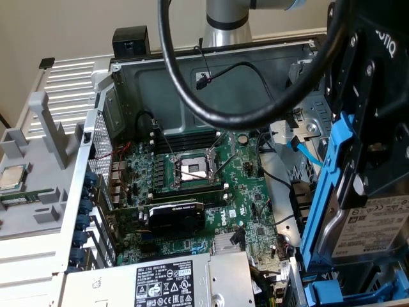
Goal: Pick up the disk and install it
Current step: 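Insert the disk into the insertion slot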
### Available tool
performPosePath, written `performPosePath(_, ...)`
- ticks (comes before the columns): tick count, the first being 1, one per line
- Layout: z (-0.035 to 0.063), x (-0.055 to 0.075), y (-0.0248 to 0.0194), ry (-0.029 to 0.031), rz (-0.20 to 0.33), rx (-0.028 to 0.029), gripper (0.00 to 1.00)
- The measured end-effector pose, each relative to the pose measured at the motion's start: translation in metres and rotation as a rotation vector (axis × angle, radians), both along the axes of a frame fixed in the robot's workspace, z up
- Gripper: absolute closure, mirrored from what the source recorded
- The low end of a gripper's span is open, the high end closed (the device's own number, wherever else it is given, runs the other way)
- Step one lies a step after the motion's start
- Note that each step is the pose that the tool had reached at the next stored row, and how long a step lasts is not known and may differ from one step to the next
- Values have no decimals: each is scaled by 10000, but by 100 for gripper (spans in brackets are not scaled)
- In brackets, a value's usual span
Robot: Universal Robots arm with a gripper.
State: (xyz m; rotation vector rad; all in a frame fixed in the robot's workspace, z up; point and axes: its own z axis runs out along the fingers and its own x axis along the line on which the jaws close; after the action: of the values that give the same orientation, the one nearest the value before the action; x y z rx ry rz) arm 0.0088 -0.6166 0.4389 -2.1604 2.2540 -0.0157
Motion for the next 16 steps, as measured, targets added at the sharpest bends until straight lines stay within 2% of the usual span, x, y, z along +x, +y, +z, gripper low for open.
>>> performPosePath(5, -33, -2, 4, 0, 2, 2, 63)
performPosePath(16, -42, -11, 14, 2, 80, 1, 63)
